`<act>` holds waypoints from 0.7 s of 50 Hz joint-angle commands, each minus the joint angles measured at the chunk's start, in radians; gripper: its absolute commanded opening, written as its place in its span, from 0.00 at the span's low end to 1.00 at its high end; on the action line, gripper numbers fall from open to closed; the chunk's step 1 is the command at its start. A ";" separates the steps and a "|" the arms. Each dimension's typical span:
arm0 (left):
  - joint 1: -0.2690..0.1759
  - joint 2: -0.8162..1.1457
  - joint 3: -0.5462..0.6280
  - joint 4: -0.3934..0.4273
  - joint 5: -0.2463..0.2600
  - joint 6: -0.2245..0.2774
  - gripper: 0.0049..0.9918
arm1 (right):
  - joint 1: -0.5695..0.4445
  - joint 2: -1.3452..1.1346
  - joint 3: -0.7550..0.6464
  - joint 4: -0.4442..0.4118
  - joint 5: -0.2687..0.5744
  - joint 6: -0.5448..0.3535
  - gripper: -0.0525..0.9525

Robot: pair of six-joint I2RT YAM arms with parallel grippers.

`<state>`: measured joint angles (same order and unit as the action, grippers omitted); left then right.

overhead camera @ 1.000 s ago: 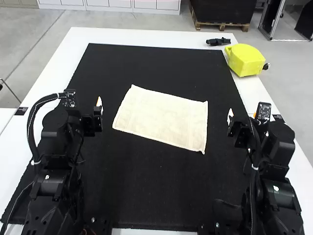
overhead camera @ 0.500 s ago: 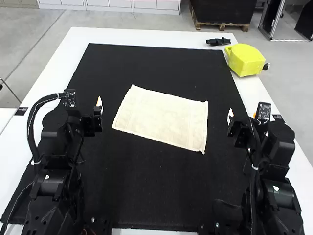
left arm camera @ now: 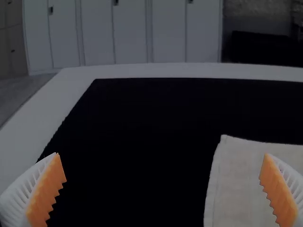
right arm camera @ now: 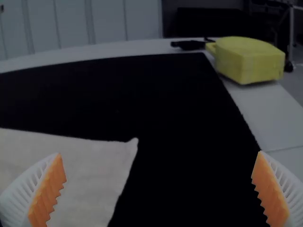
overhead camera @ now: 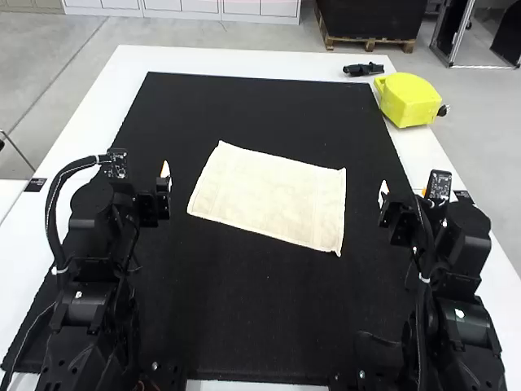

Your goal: Fold the towel.

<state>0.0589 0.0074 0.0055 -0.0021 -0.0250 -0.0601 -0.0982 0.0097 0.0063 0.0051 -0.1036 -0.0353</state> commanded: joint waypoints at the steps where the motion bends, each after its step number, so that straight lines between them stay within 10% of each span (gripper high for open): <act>1: -0.005 -0.011 -0.004 0.016 0.016 0.028 0.97 | 0.008 -0.008 -0.005 -0.007 0.007 0.054 0.96; 20: -0.001 -0.011 -0.004 0.074 0.016 0.080 0.97 | 0.002 -0.010 -0.005 0.032 0.005 -0.009 0.96; 25: -0.001 -0.011 -0.004 0.086 0.008 0.169 0.97 | 0.002 -0.008 -0.003 0.044 0.008 -0.008 0.96; 35: -0.001 -0.011 -0.002 0.232 -0.176 0.213 0.97 | 0.000 -0.010 -0.003 0.190 0.071 -0.017 0.96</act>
<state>0.0586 0.0071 0.0051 0.1825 -0.1036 0.1024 -0.0982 0.0097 0.0063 0.1383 -0.0803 -0.0345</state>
